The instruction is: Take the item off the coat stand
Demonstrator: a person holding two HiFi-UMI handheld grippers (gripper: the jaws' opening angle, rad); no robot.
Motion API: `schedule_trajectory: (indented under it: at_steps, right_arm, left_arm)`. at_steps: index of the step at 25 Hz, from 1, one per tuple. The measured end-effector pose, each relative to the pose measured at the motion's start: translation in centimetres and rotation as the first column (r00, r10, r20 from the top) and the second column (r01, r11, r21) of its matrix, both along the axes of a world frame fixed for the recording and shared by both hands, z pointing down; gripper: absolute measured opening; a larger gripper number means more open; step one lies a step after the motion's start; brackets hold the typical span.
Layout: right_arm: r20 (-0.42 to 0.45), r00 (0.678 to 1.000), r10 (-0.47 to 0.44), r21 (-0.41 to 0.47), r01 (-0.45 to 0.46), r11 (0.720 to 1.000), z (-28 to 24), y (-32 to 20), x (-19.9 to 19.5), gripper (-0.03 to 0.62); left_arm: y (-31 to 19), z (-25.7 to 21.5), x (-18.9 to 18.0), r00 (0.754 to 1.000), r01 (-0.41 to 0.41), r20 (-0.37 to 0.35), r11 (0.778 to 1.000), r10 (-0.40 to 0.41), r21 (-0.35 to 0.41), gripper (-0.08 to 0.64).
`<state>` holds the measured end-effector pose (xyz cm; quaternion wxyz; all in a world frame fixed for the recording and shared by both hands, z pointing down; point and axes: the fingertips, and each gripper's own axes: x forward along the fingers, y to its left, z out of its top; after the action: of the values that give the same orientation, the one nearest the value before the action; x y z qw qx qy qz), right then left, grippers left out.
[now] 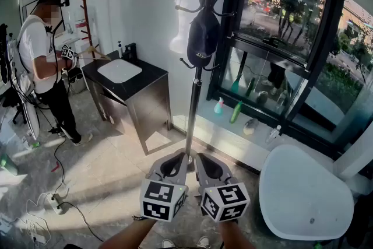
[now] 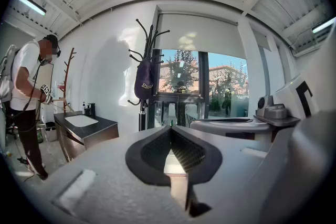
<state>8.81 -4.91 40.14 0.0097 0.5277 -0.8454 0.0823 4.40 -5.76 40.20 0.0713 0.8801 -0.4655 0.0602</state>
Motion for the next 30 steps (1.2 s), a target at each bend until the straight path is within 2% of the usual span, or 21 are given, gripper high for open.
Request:
schedule_trajectory:
  at_steps: [11, 19, 30]
  right_arm:
    - [-0.007, 1.0, 0.029, 0.018, -0.029, 0.999, -0.2, -0.6, -2.5, 0.006]
    - [-0.014, 0.999, 0.038, 0.012, -0.038, 0.999, 0.0, -2.0, -2.6, 0.006]
    - [-0.033, 0.998, 0.049, 0.041, -0.048, 0.998, 0.2, -7.9, -1.7, 0.006]
  left_arm:
    - [-0.9, 0.1, -2.9, 1.0, -0.028, 0.007, 1.0, 0.028, 0.003, 0.002]
    - [-2.5, -0.3, -2.9, 0.999, -0.031, -0.011, 1.0, 0.031, 0.006, 0.002]
    - [-8.6, 0.0, -3.0, 1.0, -0.007, -0.016, 1.0, 0.008, 0.022, 0.002]
